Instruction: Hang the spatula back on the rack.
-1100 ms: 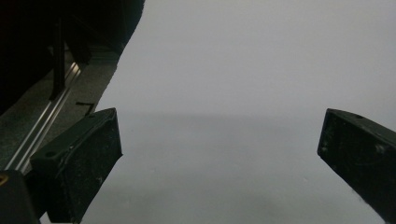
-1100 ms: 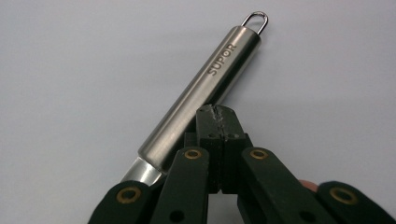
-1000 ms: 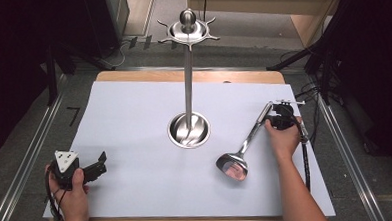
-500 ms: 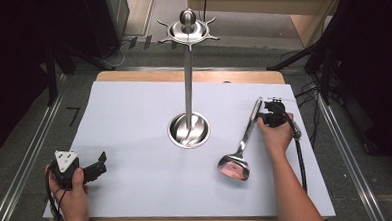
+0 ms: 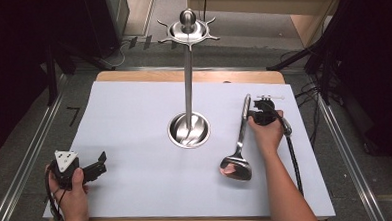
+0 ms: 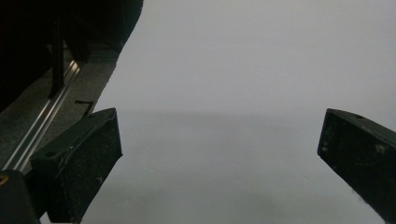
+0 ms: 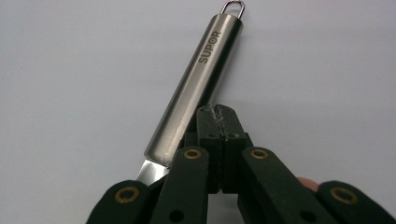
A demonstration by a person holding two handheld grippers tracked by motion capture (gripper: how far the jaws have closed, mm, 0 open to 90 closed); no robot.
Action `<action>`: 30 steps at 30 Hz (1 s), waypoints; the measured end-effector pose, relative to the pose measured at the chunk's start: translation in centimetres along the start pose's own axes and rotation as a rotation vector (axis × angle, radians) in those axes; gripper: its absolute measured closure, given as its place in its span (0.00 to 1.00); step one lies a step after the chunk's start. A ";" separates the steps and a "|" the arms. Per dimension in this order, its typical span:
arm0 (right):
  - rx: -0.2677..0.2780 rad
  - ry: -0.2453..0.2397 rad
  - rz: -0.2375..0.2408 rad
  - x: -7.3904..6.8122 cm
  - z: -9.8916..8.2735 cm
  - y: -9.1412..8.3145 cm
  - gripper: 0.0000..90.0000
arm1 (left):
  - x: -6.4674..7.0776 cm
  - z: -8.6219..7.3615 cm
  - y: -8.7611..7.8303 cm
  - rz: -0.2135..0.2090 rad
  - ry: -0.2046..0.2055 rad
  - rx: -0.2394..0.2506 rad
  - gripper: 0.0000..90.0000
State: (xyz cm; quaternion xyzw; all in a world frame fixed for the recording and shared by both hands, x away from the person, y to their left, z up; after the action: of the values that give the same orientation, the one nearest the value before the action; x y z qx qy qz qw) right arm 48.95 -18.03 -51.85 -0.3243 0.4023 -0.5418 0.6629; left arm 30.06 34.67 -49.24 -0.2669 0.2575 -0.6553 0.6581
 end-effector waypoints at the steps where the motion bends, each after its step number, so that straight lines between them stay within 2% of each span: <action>1: 0.004 -0.007 0.003 -0.1 0.0 0.1 1.00 | 0.0 0.0 0.0 0.000 0.000 -0.001 0.00; 7: 0.005 -0.017 0.022 -0.6 0.0 0.2 1.00 | 0.0 0.0 0.0 0.000 0.001 -0.005 0.00; 9: 0.000 -0.031 0.011 -0.9 0.1 0.2 1.00 | 0.0 0.0 0.0 0.001 0.004 -0.010 0.00; 14: -0.012 -0.079 0.019 -2.3 0.3 0.5 1.00 | 0.0 0.0 0.0 0.000 0.003 -0.010 0.00; 20: -0.006 -0.099 0.030 -3.6 0.2 0.8 1.00 | 0.0 0.0 0.0 -0.001 0.003 -0.011 0.00; 24: -0.011 -0.105 0.039 -3.8 0.1 0.7 1.00 | 0.0 0.0 0.1 -0.002 0.002 -0.010 0.00; 28: -0.020 -0.104 0.011 -3.5 0.1 0.4 0.94 | 0.0 0.0 0.1 -0.002 0.001 -0.010 0.00; 30: -0.019 -0.096 0.017 -3.3 0.1 0.1 0.90 | 0.0 0.0 0.1 -0.002 0.001 -0.010 0.00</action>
State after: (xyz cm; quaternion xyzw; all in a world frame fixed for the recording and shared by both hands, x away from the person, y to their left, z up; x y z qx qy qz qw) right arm 48.82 -14.73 -51.26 -0.3530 0.3780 -0.5159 0.6829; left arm 30.09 34.68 -49.30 -0.2700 0.2611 -0.6547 0.6559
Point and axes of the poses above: each handheld gripper's, and its own axes: y roughly forward along the jaws, z roughly out of its top, x roughly to its right, the point moved 6 cm from there along y, roughly forward along the jaws, and after that the axes turned 14 degrees about -x, right-handed, at the moved point
